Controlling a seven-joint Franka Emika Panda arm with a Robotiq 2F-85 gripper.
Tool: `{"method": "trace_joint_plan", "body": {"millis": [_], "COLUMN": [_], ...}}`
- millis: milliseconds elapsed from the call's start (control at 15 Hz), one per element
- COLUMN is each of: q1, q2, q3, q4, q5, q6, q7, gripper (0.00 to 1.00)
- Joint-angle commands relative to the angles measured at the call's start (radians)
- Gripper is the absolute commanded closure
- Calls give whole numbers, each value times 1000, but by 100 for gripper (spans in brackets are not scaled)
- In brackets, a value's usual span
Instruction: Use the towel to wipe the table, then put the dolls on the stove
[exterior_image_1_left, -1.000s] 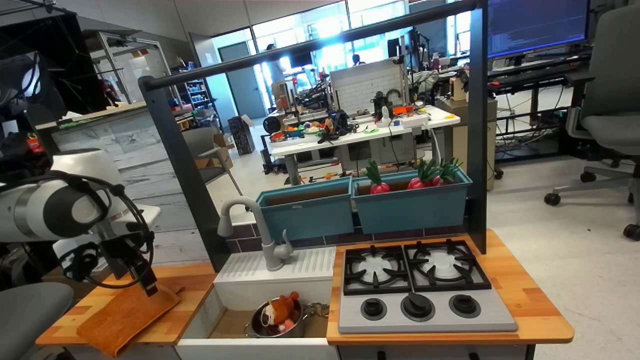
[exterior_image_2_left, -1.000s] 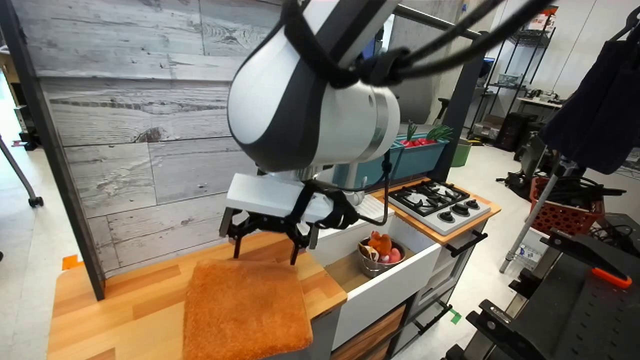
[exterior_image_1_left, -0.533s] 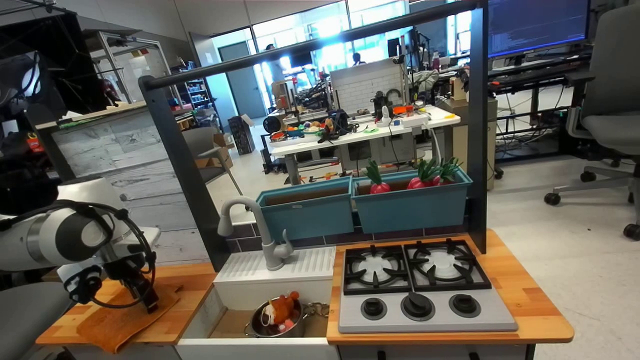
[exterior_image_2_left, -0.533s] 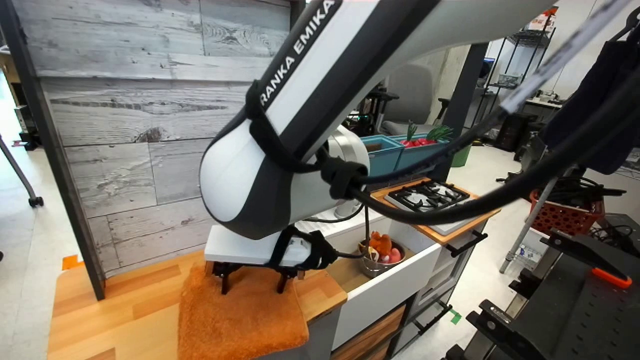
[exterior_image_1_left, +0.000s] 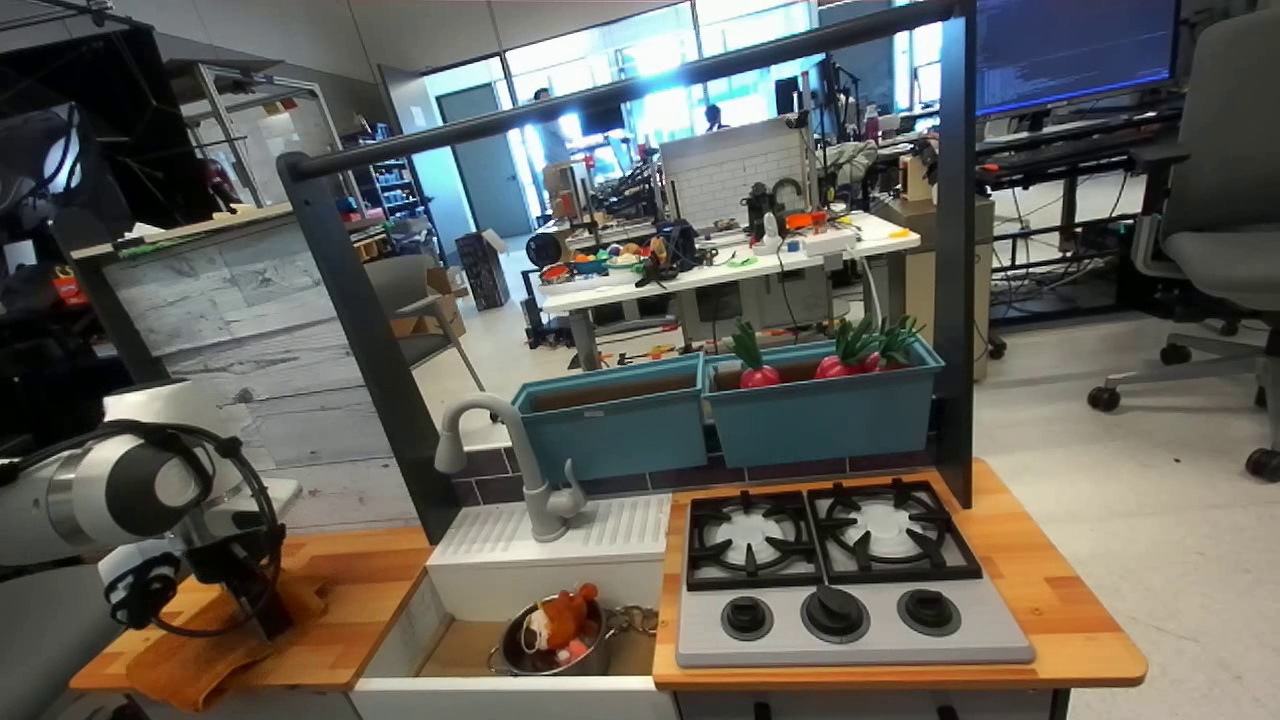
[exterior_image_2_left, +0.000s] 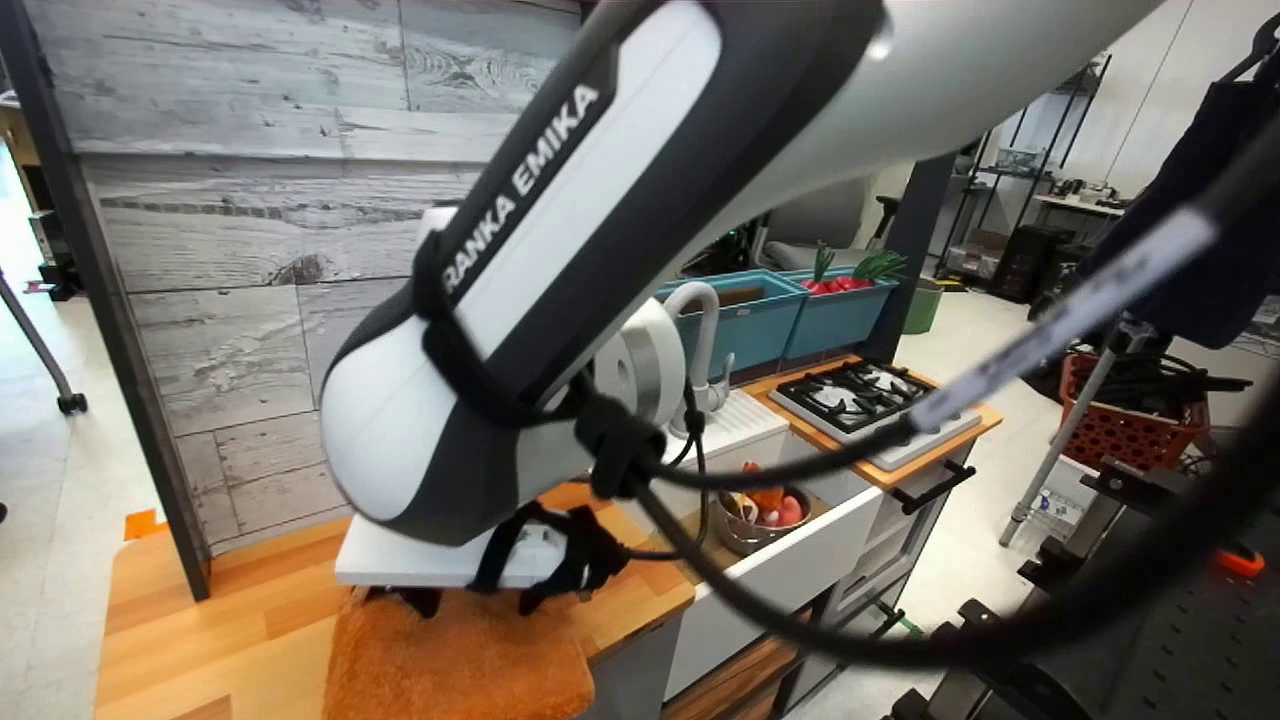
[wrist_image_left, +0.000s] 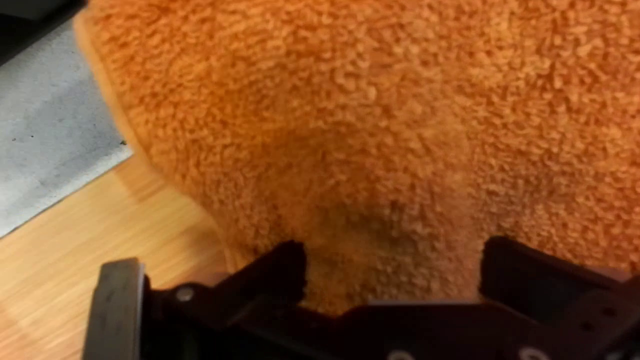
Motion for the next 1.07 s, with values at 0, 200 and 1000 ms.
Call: {"method": "trace_joint_plan", "body": {"millis": [0, 200, 1000], "q1": [74, 105, -98], "q2": [176, 239, 210], "q3": [-36, -83, -61], "q4": [242, 370, 327], "q5": [-25, -45, -49], "q6": [15, 2, -243], "q7": [105, 189, 364], "gripper": [0, 0, 0]}}
